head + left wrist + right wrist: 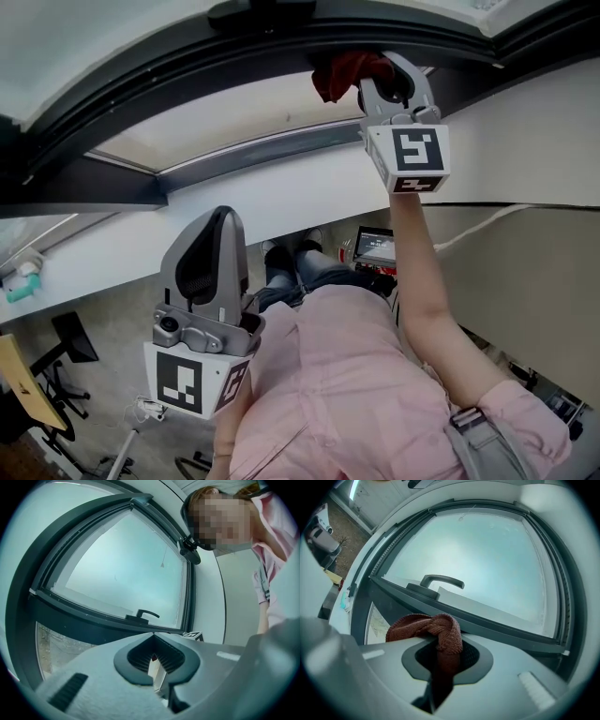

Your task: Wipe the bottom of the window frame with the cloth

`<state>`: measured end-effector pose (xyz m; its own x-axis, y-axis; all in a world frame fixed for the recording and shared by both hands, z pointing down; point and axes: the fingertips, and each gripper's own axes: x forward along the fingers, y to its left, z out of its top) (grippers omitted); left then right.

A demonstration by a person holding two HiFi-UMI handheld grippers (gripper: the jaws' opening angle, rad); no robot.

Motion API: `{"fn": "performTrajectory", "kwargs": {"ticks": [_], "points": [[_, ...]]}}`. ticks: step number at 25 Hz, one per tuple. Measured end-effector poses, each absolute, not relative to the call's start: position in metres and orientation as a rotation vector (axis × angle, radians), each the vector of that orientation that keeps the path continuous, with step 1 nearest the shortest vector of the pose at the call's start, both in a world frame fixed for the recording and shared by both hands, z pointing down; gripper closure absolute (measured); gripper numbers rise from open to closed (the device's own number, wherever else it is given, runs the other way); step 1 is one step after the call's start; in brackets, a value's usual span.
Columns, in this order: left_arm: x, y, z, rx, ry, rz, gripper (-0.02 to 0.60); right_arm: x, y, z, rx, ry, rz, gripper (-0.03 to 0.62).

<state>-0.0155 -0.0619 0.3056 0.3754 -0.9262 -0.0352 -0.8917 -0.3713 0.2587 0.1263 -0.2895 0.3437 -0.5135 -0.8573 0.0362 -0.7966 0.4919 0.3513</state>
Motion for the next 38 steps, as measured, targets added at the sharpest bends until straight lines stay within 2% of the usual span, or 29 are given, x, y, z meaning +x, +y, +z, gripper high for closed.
{"fn": "performTrajectory", "kwargs": {"ticks": [15,38], "points": [[-0.033,-0.075,0.293,2.497,-1.622,-0.291,0.585,0.148,-0.299,0.345,1.598,-2.467,-0.347,0.54],[0.047,-0.1,0.292,2.486,-1.659,-0.299,0.584,0.209,-0.317,0.344,1.528,-2.484,-0.372,0.54]]}}
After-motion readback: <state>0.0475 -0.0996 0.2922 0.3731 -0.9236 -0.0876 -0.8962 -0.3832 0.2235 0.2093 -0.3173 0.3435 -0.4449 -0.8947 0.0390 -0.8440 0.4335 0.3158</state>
